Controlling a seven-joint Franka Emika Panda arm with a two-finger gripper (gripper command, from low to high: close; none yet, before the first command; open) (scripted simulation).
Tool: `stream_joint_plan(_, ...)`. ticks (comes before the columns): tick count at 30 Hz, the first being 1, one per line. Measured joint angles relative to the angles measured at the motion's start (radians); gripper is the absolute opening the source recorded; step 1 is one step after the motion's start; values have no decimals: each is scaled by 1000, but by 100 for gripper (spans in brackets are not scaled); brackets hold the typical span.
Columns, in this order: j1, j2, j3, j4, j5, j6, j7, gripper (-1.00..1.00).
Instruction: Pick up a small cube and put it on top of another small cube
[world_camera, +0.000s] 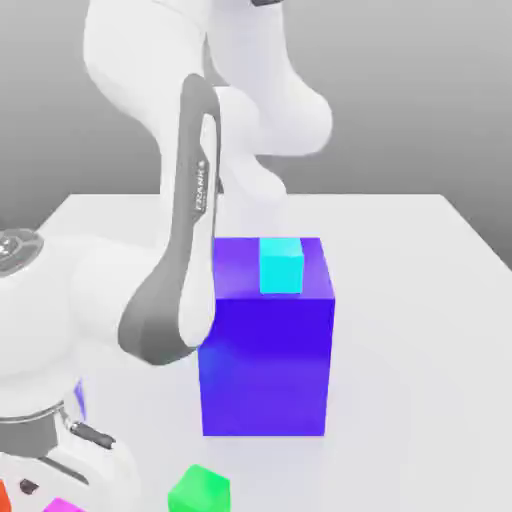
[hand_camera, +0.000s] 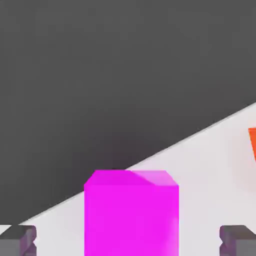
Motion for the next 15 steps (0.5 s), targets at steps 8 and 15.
stream_joint_plan(8, 5, -29, -7, -7, -6, -22, 5, -100)
stream_joint_plan(15, 89, -274, 16, -146, -104, -122, -41, -100)
